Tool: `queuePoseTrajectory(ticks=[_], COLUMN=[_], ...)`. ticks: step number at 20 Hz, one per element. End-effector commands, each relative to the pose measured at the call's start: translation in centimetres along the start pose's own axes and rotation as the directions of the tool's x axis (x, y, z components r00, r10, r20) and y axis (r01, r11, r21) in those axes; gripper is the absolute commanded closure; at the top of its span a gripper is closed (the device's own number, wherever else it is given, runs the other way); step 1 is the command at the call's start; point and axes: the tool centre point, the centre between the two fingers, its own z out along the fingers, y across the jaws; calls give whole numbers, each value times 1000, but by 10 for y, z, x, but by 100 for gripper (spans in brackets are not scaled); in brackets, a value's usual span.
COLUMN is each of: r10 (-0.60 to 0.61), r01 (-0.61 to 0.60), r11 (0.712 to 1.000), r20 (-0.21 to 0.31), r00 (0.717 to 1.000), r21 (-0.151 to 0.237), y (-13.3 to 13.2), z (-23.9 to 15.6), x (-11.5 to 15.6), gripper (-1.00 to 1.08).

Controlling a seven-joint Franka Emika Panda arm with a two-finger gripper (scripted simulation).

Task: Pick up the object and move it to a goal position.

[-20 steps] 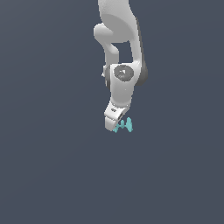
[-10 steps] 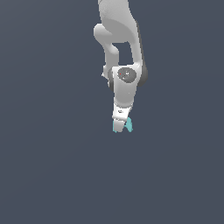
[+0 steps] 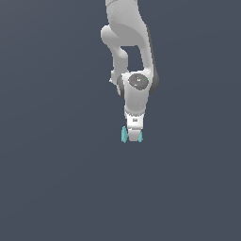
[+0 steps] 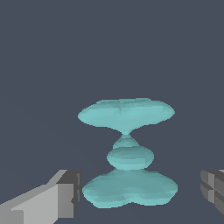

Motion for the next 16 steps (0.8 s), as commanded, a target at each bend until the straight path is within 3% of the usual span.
queuePoseTrajectory(ticks=[1,10,16], r10=[-29,-44,-47], r01=[29,44,47], r11=[1000,999,999], r20=[-1,-2,-2], r00=[1000,999,999], r21=[-1,-1,-1], y=[-1,-2,-3], z=[1,5,28], x=[1,2,3], gripper=[-92,-92,-92])
